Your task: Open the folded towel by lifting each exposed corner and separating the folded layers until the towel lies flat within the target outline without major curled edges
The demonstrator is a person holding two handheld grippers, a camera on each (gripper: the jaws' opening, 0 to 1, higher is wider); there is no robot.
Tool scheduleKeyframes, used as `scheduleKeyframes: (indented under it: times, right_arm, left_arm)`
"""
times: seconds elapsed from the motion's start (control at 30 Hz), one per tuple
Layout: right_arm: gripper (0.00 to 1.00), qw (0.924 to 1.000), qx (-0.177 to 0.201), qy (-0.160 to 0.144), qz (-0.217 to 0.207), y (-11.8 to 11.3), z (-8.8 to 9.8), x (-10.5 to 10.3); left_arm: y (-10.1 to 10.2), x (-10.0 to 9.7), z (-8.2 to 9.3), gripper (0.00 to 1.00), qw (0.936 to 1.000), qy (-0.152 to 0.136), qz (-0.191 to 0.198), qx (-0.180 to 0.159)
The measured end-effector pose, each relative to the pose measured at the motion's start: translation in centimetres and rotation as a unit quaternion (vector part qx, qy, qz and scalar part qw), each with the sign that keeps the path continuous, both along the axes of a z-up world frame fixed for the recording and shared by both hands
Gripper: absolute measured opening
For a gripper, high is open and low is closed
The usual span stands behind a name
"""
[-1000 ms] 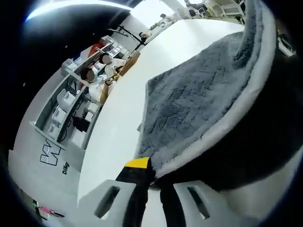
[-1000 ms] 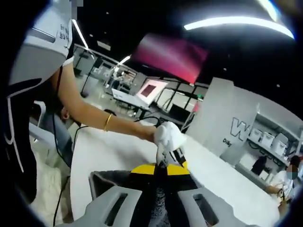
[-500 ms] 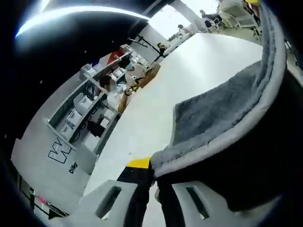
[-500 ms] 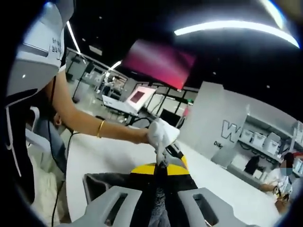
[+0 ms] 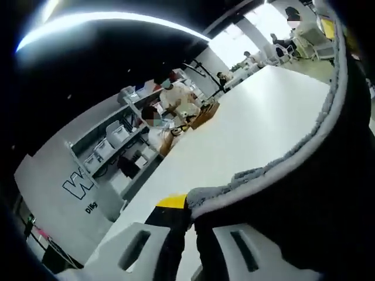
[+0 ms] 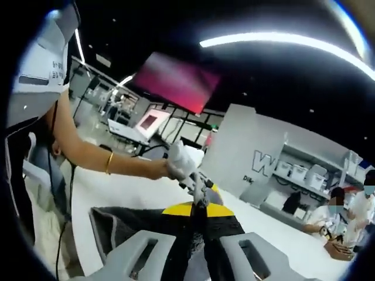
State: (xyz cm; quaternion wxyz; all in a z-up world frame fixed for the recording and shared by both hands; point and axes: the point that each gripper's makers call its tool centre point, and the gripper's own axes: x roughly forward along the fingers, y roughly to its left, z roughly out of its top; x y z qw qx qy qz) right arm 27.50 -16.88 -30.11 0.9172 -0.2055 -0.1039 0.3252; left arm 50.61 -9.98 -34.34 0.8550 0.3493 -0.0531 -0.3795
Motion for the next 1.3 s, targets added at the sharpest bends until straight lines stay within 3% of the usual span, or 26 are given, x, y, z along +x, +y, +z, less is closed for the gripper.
scheduleKeyframes:
  times: [0.37, 0.8, 0.9, 0.97, 1.3]
  right_arm:
    - [0.0, 0.9981, -0.013, -0.029, -0.053, -4.8, 1.9, 0.2]
    - [0.0, 0.9924, -0.012, -0.039, -0.116, -10.7, 2.7, 0.0]
    - [0.0, 0.9899, -0.017, -0.032, -0.137, -12.0, 2.1, -0.1]
    - [0.0, 0.9851, -0.043, -0.027, -0.164, -13.2, 1.4, 0.0]
    - [0.0, 0.981, -0.041, -0.01, -0.19, -16.3, 0.4, -0.4]
  left_arm:
    - [-5.7, 1.0, 2.8, 0.03, 0.9989, -0.032, -0.032, 0.013]
    - [-12.5, 0.9, 4.5, 0.03, 0.9971, -0.041, -0.064, 0.004]
    - [-14.2, 0.8, 4.4, 0.03, 0.9961, -0.044, -0.076, 0.01]
    - [-15.5, 0.6, 4.2, 0.03, 0.9954, -0.044, -0.083, 0.015]
    - [-19.5, 0.7, 3.1, 0.03, 0.994, -0.037, -0.101, 0.02]
